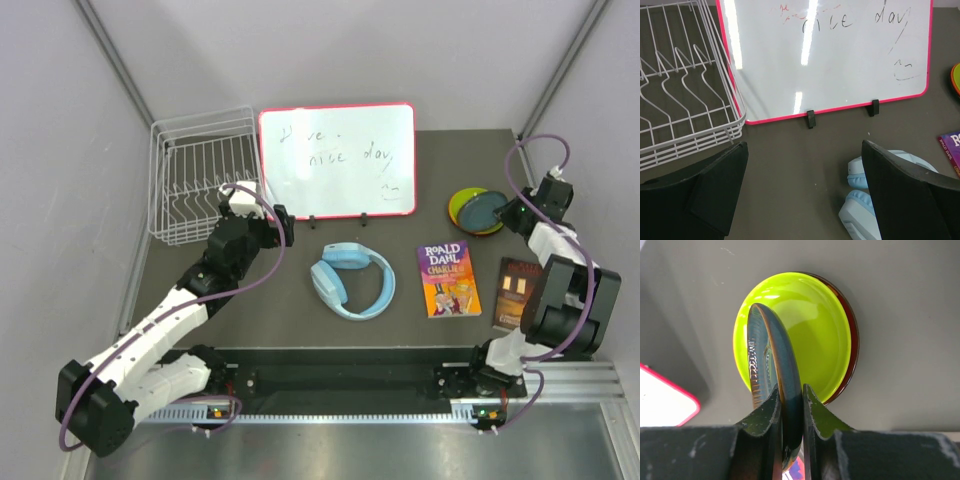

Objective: Unload the plates from the dish rack

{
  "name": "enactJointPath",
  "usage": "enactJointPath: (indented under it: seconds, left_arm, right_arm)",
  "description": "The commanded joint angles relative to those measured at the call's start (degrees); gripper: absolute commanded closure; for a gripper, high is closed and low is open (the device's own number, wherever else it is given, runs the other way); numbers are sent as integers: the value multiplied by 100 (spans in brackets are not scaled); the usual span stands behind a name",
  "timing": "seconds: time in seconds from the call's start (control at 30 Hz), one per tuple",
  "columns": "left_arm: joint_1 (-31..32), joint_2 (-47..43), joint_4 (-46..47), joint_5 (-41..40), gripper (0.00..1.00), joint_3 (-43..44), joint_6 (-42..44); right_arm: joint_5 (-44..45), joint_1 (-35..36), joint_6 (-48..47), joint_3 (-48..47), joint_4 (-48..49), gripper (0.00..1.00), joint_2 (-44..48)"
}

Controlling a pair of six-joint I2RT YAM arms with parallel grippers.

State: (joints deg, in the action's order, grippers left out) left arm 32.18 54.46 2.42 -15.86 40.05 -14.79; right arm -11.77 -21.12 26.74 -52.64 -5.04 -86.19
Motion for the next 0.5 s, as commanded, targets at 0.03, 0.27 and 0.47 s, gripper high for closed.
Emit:
enactJointPath:
  seconds: [0.03, 0.27, 0.47]
  left_arm:
    - [-11, -102, 101, -84, 1, -42, 90]
    - [-10, 30, 180, 30, 1, -42, -7]
    - [-11, 135, 233, 65, 1, -59, -16]
  right_arm:
    - [-176, -59, -64, -562, 653, 100, -335]
    - [-256, -58, -55, -888, 688, 100, -934]
    - [-344, -50, -37, -967, 592, 80, -1268]
